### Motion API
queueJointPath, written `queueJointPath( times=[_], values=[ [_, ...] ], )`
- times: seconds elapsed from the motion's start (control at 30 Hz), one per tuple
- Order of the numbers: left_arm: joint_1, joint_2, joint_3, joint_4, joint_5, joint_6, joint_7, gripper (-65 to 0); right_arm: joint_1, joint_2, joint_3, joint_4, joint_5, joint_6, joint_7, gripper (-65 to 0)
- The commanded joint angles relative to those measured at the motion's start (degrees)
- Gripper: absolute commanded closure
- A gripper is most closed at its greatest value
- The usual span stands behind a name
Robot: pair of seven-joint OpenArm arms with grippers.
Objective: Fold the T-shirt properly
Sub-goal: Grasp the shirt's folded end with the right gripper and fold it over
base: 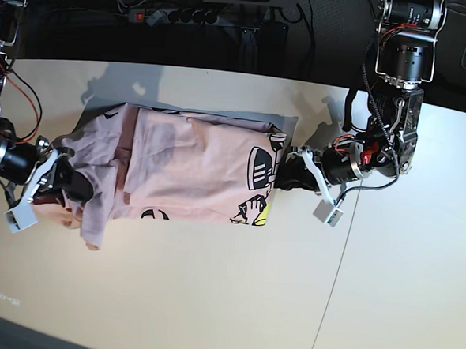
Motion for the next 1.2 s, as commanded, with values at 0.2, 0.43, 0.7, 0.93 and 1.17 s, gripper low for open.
queueJointPath(
  times=[0.2, 0.43, 0.7, 0.93, 1.17],
  values=[
    [-0.2, 5.0, 0.2, -2.4, 4.2, 0.1, 2.6, 0.0, 0.9, 0.3, -12.0, 6.4, -6.0, 4.0, 3.5, 0.0],
    [0.3, 7.9, 0.2, -2.7, 4.2, 0.1, 2.7, 0.0, 1.2, -4.6, -16.9, 6.9, -12.0, 3.1, 3.4, 0.0],
    [1.2, 11.7, 0.3, -2.7, 3.7, 0.1, 4.7, 0.0, 3.8, -12.8, -17.0, 6.8, -14.8, 3.1, 3.4, 0.0],
    [1.1, 12.5, 0.3, -2.6, -0.3, 0.1, 5.8, 0.0, 3.8, -15.1, -20.2, 4.7, -16.0, 3.2, 3.4, 0.0],
    [0.9, 12.5, 0.3, -2.5, -6.8, 0.1, 9.2, 0.0, 3.8, -16.3, -30.1, 4.5, -25.1, 3.1, 6.2, 0.0]
  ],
)
